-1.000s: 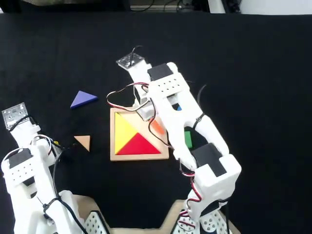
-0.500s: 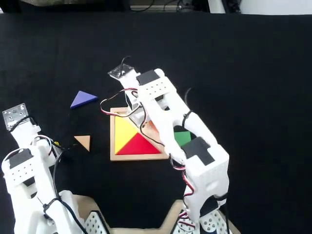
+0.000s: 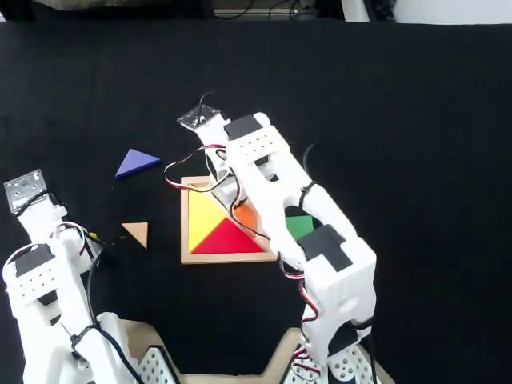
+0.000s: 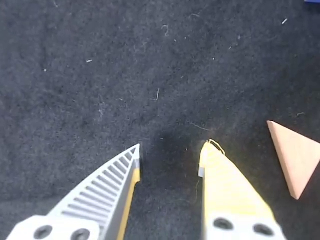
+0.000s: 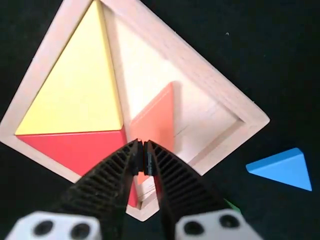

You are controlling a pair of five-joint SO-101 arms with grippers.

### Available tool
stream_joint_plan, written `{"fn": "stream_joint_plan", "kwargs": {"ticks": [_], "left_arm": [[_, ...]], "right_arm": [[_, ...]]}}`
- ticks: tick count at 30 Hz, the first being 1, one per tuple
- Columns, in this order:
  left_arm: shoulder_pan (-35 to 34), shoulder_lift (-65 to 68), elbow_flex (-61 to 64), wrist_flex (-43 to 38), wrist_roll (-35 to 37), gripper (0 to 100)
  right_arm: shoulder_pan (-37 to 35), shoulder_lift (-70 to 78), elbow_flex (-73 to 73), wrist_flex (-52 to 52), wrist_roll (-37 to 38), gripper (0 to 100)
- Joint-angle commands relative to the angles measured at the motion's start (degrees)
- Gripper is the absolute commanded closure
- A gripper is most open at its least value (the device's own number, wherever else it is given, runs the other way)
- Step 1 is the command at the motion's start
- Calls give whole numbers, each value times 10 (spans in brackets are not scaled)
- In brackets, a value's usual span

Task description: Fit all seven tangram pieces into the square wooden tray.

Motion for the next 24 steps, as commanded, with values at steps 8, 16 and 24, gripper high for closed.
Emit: {"fn": "stream_joint_plan", "kwargs": {"ticks": [8, 16, 24], "left_arm": [[2, -2, -3, -9, 4, 805], [2, -2, -3, -9, 4, 805], [2, -2, -3, -9, 4, 805]], "right_arm": [[23, 7, -26, 4, 5, 987], [30, 51, -30, -26, 6, 988], [30, 30, -30, -27, 6, 988]]}}
